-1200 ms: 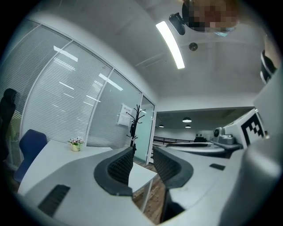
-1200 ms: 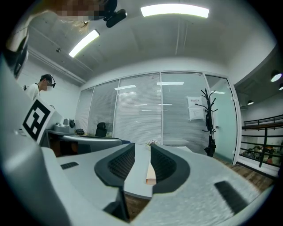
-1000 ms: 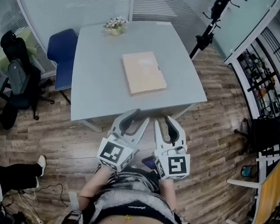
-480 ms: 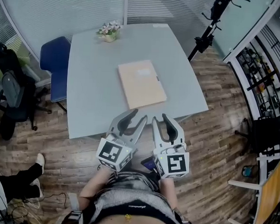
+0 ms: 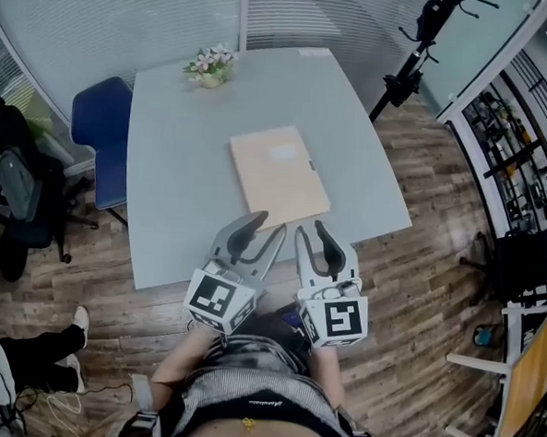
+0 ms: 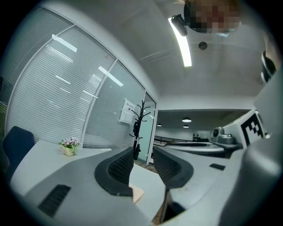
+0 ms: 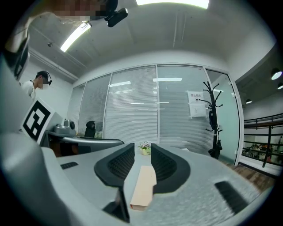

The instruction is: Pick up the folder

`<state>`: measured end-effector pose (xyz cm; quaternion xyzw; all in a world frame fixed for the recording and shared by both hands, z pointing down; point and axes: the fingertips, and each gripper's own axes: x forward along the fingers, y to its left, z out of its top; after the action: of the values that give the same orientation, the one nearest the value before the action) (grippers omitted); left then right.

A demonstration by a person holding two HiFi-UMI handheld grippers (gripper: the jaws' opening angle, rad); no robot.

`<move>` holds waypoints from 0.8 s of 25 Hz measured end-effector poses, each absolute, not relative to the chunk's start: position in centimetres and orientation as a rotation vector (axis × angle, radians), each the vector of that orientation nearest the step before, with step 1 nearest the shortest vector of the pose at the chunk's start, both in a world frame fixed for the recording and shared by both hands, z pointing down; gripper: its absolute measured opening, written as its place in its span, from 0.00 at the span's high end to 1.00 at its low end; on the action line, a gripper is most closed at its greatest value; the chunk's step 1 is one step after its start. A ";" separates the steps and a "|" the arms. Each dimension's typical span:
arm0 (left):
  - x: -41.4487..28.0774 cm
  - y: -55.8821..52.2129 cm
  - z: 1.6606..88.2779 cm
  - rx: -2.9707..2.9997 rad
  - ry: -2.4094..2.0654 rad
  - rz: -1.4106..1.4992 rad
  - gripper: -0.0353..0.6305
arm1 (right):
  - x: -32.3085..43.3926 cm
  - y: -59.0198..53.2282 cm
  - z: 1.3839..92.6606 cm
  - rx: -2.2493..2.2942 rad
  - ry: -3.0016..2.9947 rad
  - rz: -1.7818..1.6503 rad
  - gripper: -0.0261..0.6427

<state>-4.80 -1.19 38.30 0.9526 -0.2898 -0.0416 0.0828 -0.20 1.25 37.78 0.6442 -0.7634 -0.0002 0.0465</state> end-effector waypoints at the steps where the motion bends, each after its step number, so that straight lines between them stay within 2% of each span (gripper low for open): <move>1: -4.7 -1.6 38.4 2.841 -0.864 -0.118 0.75 | -0.2 0.8 37.9 1.964 -2.331 0.006 0.79; 10: -4.0 -4.7 38.3 2.820 -0.945 -0.105 0.75 | 0.6 -2.4 38.3 1.894 -2.391 0.029 0.77; 20: 2.3 -10.0 37.2 2.759 -1.076 -0.138 0.75 | 6.3 -8.3 36.8 1.736 -2.521 -0.003 0.77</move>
<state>2.31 -9.96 37.18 0.9270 -0.3615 -0.0464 0.0883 6.25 -8.28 36.77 0.5667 -0.8229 -0.0011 0.0404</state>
